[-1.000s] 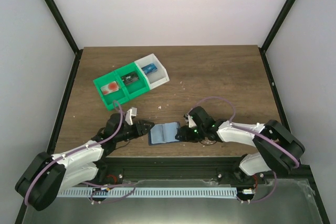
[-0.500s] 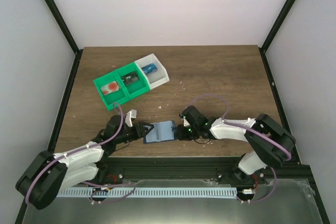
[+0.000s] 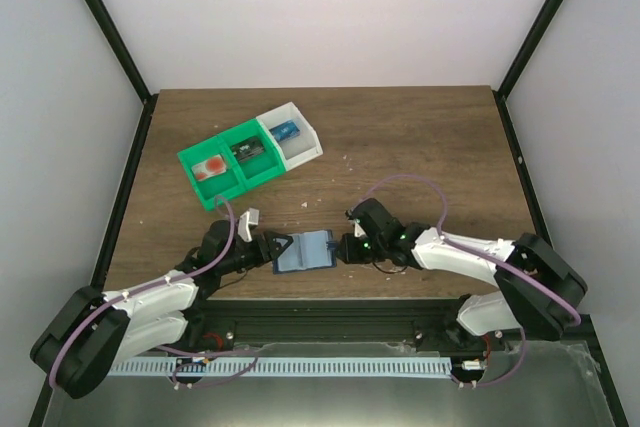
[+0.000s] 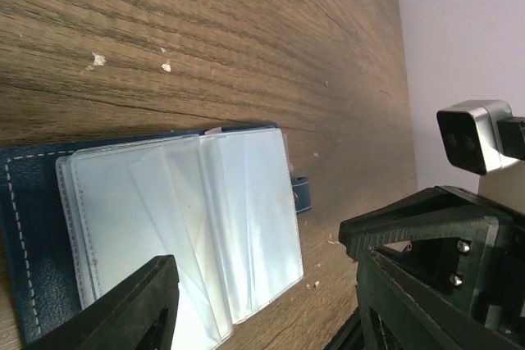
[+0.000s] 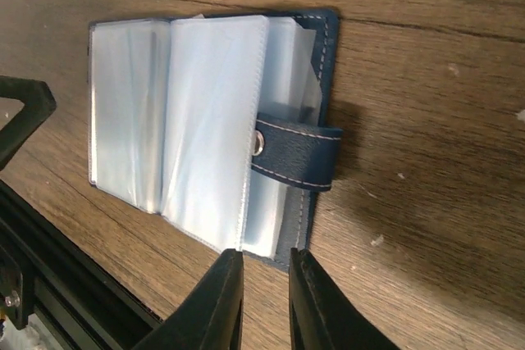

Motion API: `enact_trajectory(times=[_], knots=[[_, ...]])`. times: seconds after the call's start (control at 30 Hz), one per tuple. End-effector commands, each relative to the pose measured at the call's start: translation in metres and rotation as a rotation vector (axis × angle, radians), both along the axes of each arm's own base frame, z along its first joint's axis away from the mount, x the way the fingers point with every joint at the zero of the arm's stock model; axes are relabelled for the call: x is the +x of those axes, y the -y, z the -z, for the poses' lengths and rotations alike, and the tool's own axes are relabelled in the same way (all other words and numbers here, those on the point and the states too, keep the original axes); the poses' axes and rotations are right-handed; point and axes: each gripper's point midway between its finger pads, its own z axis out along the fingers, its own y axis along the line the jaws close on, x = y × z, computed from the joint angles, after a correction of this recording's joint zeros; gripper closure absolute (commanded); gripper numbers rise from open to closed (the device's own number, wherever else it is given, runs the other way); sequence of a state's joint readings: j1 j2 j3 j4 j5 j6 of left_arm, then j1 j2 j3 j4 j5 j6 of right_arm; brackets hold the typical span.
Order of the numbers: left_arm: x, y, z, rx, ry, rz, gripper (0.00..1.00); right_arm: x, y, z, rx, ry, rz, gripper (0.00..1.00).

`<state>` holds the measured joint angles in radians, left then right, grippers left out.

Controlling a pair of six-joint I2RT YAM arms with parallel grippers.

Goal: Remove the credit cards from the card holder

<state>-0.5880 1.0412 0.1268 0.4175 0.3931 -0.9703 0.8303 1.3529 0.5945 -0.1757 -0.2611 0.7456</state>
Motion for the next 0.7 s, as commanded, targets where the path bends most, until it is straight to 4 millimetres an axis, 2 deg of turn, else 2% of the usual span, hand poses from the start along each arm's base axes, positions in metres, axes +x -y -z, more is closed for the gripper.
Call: enact_trajectory(times=[0.0, 0.13, 0.3, 0.5, 0.67], knots=[[0.002, -0.002, 0.0, 0.002, 0.009, -0.022, 0.38, 0.01, -0.019, -0.023, 0.062, 0.038, -0.001, 0.79], [0.002, -0.006, 0.004, 0.015, 0.001, -0.039, 0.37, 0.01, -0.032, -0.024, 0.067, 0.021, -0.032, 0.76], [0.002, -0.008, 0.007, 0.034, 0.003, -0.045, 0.37, 0.003, -0.041, -0.008, 0.017, -0.015, -0.062, 0.76], [0.003, -0.008, 0.013, 0.054, -0.006, -0.037, 0.37, 0.005, -0.032, 0.022, -0.099, -0.05, -0.049, 0.77], [0.0, -0.005, 0.016, 0.042, -0.021, -0.021, 0.38, 0.006, -0.016, 0.036, -0.21, -0.026, -0.033, 0.83]])
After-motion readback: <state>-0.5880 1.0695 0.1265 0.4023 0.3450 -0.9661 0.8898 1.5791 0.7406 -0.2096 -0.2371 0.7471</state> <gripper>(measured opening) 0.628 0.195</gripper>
